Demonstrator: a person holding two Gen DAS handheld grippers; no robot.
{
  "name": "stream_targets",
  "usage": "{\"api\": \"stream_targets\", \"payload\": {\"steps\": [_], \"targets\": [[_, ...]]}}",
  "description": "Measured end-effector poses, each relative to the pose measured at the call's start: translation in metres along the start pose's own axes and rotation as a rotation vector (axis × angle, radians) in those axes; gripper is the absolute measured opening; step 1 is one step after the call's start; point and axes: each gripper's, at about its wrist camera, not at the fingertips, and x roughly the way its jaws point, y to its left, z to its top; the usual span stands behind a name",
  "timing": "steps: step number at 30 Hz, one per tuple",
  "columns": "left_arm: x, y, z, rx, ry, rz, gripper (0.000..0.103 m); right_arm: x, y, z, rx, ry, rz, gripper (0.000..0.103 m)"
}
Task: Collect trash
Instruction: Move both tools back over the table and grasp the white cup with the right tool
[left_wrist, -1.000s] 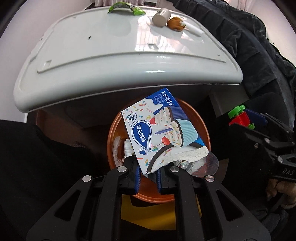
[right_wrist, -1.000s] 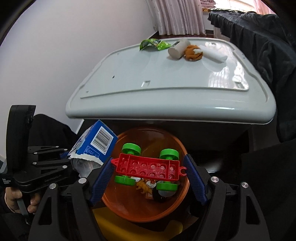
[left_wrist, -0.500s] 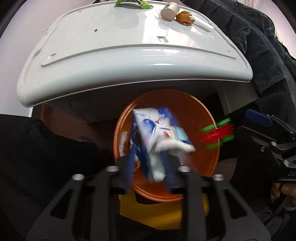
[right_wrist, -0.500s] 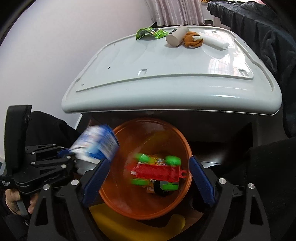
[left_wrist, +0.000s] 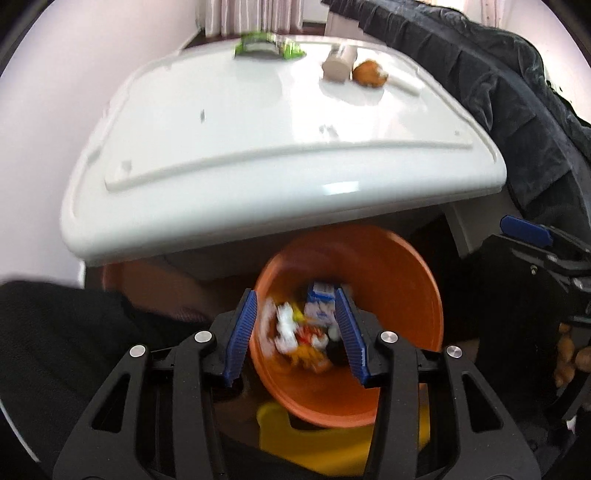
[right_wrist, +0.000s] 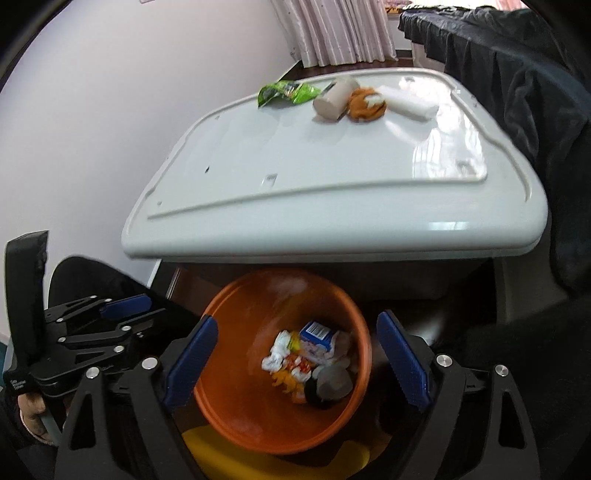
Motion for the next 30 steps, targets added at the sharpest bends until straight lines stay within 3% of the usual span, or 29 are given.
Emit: {"api": "stream_targets", "payload": {"steps": [11, 18, 25, 29, 30], "targets": [[-0.004, -0.001, 0.081, 0.037, -0.162, 0.059, 0.069, 0.006, -0.013, 0.094, -0.037, -0.073, -0.036, 0.091], [0.011, 0.015, 0.142, 0.050, -0.250, 0.097, 0.089, 0.045, -0.027, 0.180, -0.005, -0.104, -0.065, 0.093], [0.031, 0.049, 0.150, -0.058, -0.250, 0.105, 0.089, 0.106, -0.028, 0.261, 0.007, -0.044, -0.041, 0.093], [0.038, 0.068, 0.151, -0.134, -0.207, 0.065, 0.089, 0.137, -0.036, 0.292, 0.112, 0.044, 0.015, 0.091], [0.037, 0.072, 0.151, -0.150, -0.209, 0.059, 0.089, 0.144, -0.038, 0.297, 0.134, 0.070, 0.003, 0.087]]}}
